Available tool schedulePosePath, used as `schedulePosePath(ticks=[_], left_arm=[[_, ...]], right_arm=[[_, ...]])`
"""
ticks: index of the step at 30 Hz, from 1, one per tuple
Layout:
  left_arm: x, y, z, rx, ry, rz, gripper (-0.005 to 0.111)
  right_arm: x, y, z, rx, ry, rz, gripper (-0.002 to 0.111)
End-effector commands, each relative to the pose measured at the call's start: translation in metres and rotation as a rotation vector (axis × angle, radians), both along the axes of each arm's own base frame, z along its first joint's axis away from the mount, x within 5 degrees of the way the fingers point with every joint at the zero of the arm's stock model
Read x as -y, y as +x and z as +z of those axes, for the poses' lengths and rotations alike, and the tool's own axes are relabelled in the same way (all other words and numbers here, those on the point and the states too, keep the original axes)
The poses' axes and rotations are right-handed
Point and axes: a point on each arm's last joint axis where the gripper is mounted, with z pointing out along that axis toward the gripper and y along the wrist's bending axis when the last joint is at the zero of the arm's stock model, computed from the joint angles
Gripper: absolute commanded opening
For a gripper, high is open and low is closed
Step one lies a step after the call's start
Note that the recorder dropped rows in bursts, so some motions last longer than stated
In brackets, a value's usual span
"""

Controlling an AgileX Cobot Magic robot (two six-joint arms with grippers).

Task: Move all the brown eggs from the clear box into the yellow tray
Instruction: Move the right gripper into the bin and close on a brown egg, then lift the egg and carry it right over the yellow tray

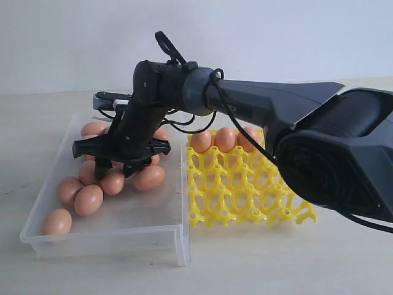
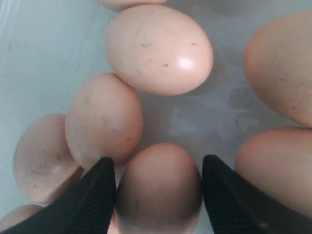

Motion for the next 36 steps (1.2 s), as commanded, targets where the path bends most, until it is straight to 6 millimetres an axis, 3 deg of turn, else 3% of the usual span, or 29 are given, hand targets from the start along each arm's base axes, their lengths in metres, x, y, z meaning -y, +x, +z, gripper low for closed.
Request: schedulePosePath(ticks=[1, 7, 10, 15, 21, 30, 36], left_arm=[[0.0, 0.0, 0.002, 0.016, -0.001, 0.002, 0.0], [0.0, 0.0, 0.002, 0.016, -0.001, 0.002, 0.0], [0.0, 0.0, 0.002, 0.016, -0.001, 0.002, 0.0], [0.0, 0.0, 0.002, 0.016, -0.001, 0.002, 0.0], [0.0, 0.0, 0.002, 0.016, -0.001, 0.002, 0.0], [0.0, 0.0, 0.002, 0.016, -0.001, 0.002, 0.0], [0.0, 0.0, 0.002, 0.016, -0.001, 0.002, 0.0]], right_arm=[[0.001, 0.002, -0.001, -0.002, -0.001, -0.003, 0.053], [0.002, 0.003, -0.004, 0.009, -0.018, 0.004, 0.046], [0.003, 0.003, -0.008, 0.012, -0.028, 0.016, 0.033], [0.003, 0.003, -0.009, 0.04, -0.038, 0.084, 0.0], [0.004, 0.002, -0.002, 0.059, -0.043, 0.115, 0.0], [0.005, -0.005, 0.053, 0.273, -0.127, 0.214, 0.0], [0.005, -0.014, 0.088, 0.418, -0.036, 0.206, 0.0]])
